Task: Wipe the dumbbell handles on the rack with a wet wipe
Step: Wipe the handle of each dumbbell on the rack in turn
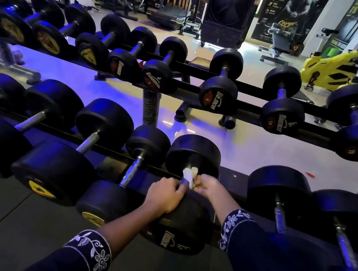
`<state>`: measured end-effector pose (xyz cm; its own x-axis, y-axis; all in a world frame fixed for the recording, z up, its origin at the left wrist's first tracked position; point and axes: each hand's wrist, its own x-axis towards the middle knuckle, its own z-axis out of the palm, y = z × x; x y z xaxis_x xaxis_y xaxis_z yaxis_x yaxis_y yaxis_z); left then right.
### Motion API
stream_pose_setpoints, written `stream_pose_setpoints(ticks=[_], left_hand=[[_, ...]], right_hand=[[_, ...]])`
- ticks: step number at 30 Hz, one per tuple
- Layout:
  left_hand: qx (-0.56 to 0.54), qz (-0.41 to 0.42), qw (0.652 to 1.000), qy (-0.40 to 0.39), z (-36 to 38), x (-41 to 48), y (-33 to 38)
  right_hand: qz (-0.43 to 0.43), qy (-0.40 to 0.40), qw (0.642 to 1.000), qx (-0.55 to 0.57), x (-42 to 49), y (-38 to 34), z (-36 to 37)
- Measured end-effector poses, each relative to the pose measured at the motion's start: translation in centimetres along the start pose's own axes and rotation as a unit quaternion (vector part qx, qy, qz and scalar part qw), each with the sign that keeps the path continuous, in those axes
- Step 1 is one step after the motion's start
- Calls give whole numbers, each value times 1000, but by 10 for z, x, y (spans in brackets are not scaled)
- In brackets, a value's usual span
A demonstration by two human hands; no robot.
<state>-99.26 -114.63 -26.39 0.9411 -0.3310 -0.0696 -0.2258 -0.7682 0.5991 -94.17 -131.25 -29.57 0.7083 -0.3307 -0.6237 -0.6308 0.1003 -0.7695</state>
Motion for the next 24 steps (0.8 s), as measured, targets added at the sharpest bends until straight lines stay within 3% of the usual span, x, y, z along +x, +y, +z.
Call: stream_pose_setpoints(ticks=[6,11,14,16,19,21,24], left_hand=[[1,4,1000,-1,1,2,-3],[6,9,1000,-4,3,3,-4],[-4,13,1000,-5,2,1,-5],[-5,16,1000,-3,0,-1,-4],[-12,14,1000,-1,-1,-1,-4],[-12,12,1000,-2,-1,-1,-2],[-11,9,1000,-3,-1,-2,-1]], right_hand=[[35,-50,989,-134,-33,25,-7],[-46,95,994,-8,-5,5,10],[-94,155,977,-111,-1,2,16],[-151,138,957,-205,-21,6,15],[-151,68,951,-263,-34,18,9],[-125,71,962,-231,-34,14,8],[-114,151,970,-153,-18,-4,13]])
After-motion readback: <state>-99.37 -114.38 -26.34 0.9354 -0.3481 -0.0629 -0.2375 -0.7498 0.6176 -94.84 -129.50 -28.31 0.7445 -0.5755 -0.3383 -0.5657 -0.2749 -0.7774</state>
